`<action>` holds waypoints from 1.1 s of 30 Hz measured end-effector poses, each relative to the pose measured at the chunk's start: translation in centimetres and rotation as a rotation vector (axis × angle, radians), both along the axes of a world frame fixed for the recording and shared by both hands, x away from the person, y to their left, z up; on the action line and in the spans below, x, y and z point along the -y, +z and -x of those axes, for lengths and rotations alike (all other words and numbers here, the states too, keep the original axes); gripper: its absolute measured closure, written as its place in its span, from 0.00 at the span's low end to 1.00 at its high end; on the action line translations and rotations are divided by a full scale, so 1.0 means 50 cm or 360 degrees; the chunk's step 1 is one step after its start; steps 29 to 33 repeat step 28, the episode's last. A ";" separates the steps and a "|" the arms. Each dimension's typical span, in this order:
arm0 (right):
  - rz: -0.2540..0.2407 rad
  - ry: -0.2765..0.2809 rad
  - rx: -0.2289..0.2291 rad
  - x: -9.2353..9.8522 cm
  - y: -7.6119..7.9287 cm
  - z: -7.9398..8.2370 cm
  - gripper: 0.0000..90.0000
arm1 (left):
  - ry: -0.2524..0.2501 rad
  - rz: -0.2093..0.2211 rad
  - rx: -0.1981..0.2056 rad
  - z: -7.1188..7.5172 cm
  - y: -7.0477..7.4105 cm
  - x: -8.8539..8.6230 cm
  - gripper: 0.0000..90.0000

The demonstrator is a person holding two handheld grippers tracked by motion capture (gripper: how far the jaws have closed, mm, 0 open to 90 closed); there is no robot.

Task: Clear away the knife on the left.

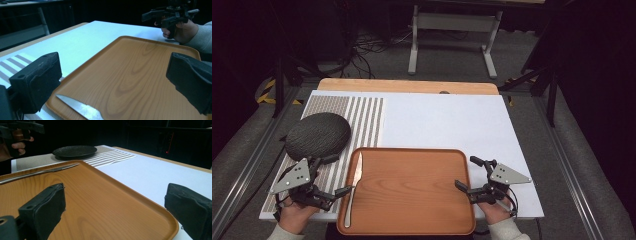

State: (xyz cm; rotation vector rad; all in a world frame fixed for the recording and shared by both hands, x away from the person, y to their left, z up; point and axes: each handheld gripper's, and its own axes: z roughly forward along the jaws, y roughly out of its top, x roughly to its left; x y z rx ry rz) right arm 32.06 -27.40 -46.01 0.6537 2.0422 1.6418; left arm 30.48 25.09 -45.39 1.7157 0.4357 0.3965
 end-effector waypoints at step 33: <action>0.0000 0.0001 -0.0032 0.002 -0.002 -0.001 0.04 | 0.0095 0.0068 -0.0123 -0.012 -0.070 -0.014 0.00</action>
